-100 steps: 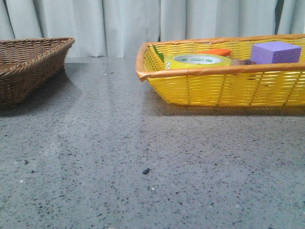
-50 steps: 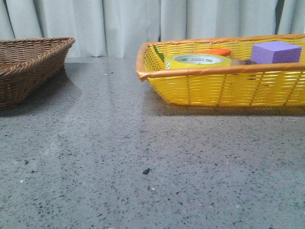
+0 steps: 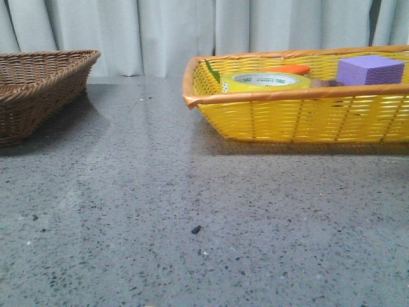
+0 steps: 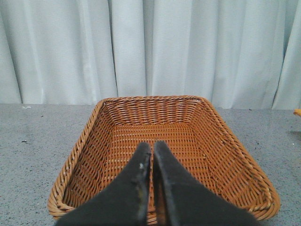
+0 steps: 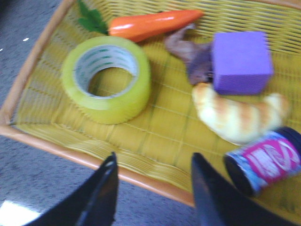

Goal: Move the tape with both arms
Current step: 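Lower the right gripper into the yellow basket and grasp the clear tape roll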

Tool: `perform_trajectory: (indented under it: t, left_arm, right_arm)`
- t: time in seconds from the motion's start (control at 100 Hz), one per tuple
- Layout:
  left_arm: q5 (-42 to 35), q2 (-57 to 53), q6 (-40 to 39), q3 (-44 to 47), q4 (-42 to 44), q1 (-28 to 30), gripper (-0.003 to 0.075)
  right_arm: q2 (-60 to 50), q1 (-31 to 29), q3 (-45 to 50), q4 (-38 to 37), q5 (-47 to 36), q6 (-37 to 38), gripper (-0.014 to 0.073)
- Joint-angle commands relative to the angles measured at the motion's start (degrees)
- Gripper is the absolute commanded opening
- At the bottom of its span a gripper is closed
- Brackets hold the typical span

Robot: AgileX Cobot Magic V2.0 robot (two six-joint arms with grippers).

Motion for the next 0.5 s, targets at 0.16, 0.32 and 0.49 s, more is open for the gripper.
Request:
perform_trajectory:
  t: [0.16,0.32,0.49]
  left_arm:
    - [-4.57,0.9,-0.37,-2.14,-0.44,-0.48,-0.002]
    - [-4.57,0.9,-0.37,-2.14,-0.44,-0.48,-0.0021]
    - [-4.47,0.9,-0.37,-2.14,-0.44,-0.48,-0.0021]
  right_arm:
    - [11.35,8.2,-11.82,0.33,-0.5,-0.74,0.0405]
    - [19.15,11.38,-17.96,0.22,3.02,-0.74,0.0404]
    - [26.9,13.4,-24.51,0.01,7.1,-0.83,0.0404]
